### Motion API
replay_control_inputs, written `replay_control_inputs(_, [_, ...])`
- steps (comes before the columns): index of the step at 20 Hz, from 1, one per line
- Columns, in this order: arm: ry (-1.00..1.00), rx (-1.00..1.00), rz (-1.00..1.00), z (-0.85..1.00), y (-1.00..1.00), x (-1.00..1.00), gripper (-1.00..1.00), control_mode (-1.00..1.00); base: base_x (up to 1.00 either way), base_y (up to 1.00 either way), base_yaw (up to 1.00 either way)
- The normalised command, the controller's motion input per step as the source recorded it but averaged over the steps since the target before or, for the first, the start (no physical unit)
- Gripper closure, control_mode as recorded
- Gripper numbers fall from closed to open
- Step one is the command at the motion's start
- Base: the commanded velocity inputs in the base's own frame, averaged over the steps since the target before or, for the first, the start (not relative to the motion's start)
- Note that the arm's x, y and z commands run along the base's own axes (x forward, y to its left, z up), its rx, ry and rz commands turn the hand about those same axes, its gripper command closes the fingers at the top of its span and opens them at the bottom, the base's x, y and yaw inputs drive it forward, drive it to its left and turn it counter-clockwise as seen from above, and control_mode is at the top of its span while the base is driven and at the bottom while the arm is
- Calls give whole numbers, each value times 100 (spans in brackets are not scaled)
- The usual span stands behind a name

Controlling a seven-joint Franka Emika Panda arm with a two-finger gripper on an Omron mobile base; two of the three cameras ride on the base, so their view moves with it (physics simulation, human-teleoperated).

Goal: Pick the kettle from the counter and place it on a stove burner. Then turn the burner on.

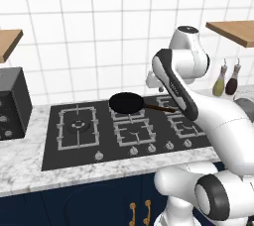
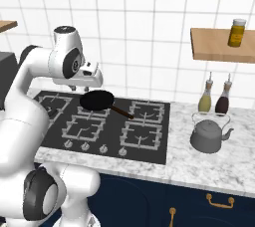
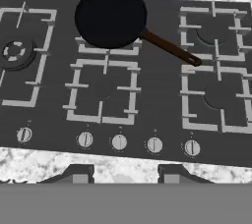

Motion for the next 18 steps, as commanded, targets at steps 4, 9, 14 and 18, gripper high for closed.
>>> replay_control_inputs(4, [-8, 5, -20, -1, -67, -16, -100, -100, 0, 0, 0])
replay_control_inputs(9, [-3, 2, -44, -3, -100, -7, -100, -100, 0, 0, 0])
replay_control_inputs(14, [0, 0, -47, -13, -100, 0, -100, -100, 0, 0, 0])
replay_control_inputs(18, [0, 4, -39, -12, -100, 0, -100, -100, 0, 0, 0])
